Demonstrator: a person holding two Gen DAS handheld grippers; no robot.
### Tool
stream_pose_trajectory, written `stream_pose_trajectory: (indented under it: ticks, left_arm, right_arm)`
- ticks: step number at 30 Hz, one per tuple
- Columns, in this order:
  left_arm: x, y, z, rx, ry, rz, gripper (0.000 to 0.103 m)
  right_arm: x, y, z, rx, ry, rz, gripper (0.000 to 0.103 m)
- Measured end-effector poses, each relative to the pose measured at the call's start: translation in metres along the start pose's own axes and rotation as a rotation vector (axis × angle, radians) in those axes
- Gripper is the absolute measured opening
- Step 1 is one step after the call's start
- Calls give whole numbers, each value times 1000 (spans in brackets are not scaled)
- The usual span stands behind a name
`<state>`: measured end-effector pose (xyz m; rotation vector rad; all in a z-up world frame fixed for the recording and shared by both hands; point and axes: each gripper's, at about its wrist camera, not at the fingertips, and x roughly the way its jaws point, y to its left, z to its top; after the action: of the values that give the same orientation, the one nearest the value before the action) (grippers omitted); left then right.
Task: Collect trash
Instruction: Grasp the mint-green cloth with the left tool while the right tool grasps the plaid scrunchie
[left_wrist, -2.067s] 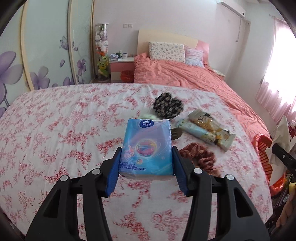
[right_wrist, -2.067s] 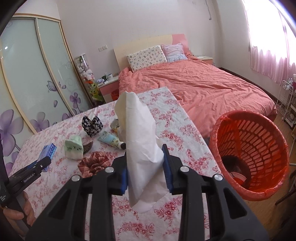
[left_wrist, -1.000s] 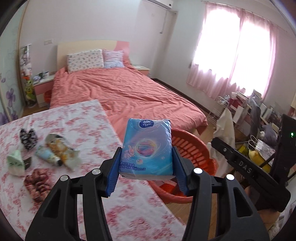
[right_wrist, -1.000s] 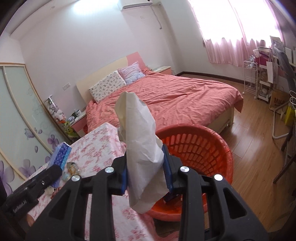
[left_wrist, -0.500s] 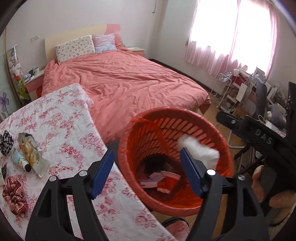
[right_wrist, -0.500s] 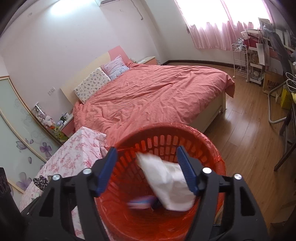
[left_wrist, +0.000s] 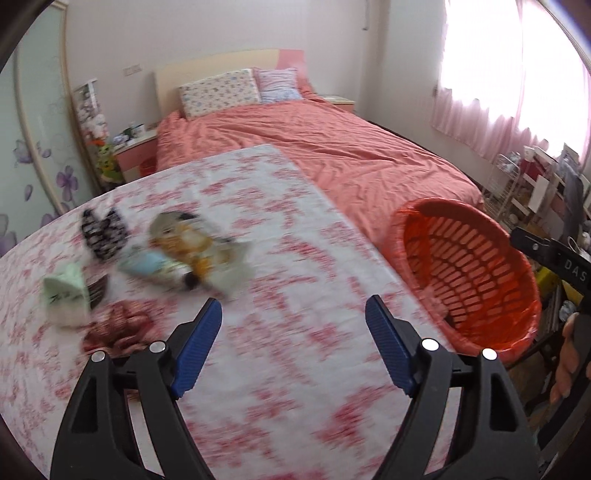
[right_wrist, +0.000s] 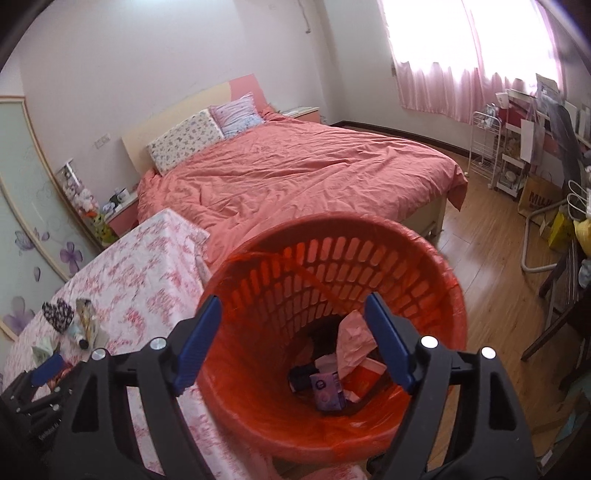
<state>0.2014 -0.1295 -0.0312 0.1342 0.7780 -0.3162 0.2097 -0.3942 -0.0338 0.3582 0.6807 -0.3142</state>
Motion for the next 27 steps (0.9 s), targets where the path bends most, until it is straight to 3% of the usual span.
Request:
stream_pose_trajectory:
  ticks: [5,16,21,27]
  left_arm:
    - [-14,70,-15,-104,-3,93,80]
    - [-31,204,-56,-302,26,311,80]
    - [-36,238,-68,-346,35,353,81]
    - [-41,271,-82,-409,45,363,82]
  right_arm:
    - [-1,50,-17,-76,32,47,78]
    - [9,209,-76,-300,139,226,78]
    - [9,273,-99,-384,167,310,89]
    - [25,323,-123,-476,230,314,95]
